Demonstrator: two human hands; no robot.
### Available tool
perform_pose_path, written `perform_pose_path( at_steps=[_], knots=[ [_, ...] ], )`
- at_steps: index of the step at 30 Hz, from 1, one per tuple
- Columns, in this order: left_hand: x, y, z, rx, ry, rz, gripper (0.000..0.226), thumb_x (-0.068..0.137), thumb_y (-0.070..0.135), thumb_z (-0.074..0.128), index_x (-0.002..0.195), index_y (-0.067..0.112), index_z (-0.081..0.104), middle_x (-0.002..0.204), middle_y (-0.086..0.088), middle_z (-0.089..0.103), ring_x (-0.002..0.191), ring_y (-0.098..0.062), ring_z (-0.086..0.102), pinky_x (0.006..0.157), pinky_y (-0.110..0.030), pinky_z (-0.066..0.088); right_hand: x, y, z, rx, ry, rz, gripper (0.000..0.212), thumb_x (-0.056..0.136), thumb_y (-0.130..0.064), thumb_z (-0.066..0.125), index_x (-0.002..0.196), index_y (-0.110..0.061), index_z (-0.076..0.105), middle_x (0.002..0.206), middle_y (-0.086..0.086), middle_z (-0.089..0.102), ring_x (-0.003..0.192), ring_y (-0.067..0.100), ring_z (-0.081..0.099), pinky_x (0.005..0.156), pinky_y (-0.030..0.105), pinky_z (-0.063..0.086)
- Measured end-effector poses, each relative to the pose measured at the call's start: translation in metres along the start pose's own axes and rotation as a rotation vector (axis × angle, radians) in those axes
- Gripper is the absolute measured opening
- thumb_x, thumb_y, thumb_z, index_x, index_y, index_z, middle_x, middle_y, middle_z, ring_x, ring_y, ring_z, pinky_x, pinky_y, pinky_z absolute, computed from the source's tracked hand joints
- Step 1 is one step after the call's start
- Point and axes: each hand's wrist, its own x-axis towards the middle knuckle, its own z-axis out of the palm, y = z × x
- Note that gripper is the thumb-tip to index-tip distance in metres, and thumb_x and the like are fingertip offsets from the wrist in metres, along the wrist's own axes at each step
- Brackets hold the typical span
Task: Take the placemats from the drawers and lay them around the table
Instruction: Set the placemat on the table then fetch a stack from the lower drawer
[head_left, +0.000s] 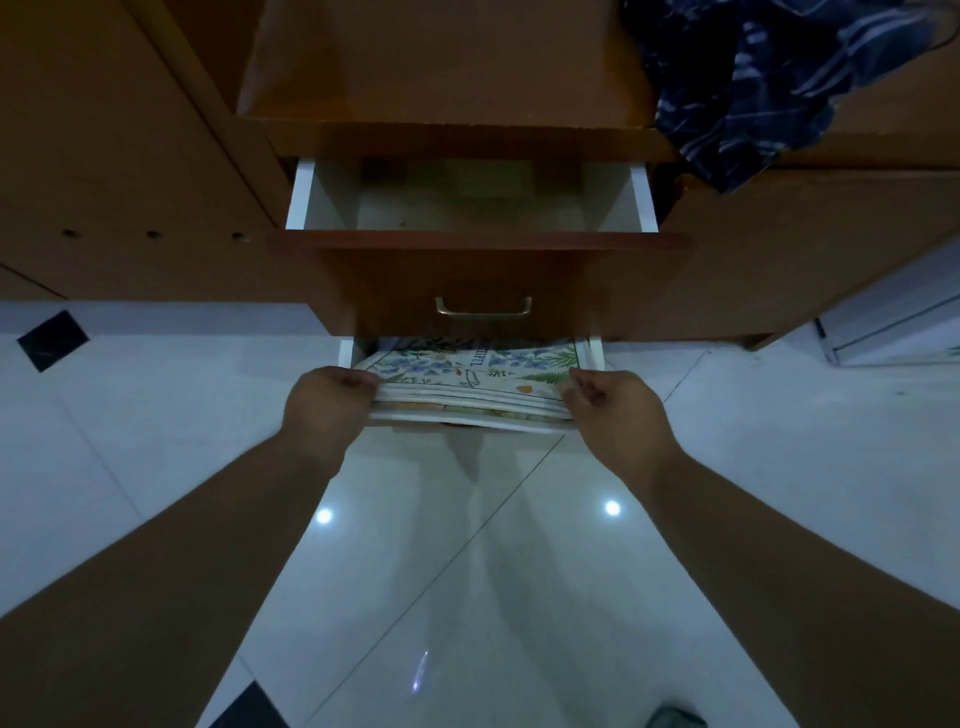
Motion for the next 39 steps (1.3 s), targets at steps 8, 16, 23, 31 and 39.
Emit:
perform_pose_path(
  at_steps=[8,16,23,31,39],
  knots=[
    [-0.014,0.003,-0.009,-0.244,-0.304,-0.276,0.050,0.087,0.006,0.064,0.128,0.035,0.063,0.123,-0.003,0.061,0.105,-0.025,0.062,0.083,-0.036,0.053,0.012,0.007,-0.005,0.398,-0.036,0.458,0.029,0.085,-0.002,0.068,0.109,-0.019,0.074,0.107,0.007,0.065,0.086,0.019,0.061,0.064,0.024,0.048],
    [-0.022,-0.019,-0.017,-0.157,-0.243,-0.118,0.009,0.090,0.027,0.075,0.096,0.031,0.079,0.118,-0.002,0.071,0.107,-0.030,0.069,0.098,-0.053,0.056,0.001,-0.001,-0.019,0.438,-0.252,0.477,0.016,0.087,-0.025,0.075,0.097,-0.018,0.065,0.101,0.008,0.068,0.088,0.021,0.064,0.069,0.031,0.053],
    [-0.054,0.005,-0.027,-0.178,-0.380,-0.063,0.043,0.094,0.006,0.067,0.124,0.037,0.070,0.134,-0.001,0.058,0.105,-0.026,0.068,0.090,-0.037,0.060,-0.028,-0.008,-0.038,0.341,-0.192,0.379,0.026,0.092,-0.009,0.067,0.105,-0.030,0.075,0.117,-0.001,0.065,0.097,0.025,0.070,0.083,0.040,0.061],
    [-0.184,0.053,-0.092,-0.326,-0.361,-0.105,0.052,0.096,-0.002,0.059,0.123,0.040,0.069,0.119,0.005,0.073,0.096,-0.022,0.076,0.082,-0.041,0.062,-0.128,-0.079,-0.115,0.374,-0.100,0.323,0.040,0.091,-0.001,0.060,0.111,-0.032,0.075,0.110,-0.008,0.068,0.084,0.010,0.070,0.071,0.028,0.061],
    [-0.327,0.164,-0.209,-0.356,-0.308,0.102,0.064,0.095,-0.008,0.056,0.124,0.049,0.065,0.127,0.009,0.068,0.106,-0.016,0.072,0.085,-0.040,0.062,-0.247,-0.218,-0.250,0.437,-0.063,0.075,0.048,0.093,0.005,0.053,0.114,-0.035,0.071,0.116,-0.023,0.062,0.087,-0.011,0.065,0.074,0.020,0.058]
  ],
)
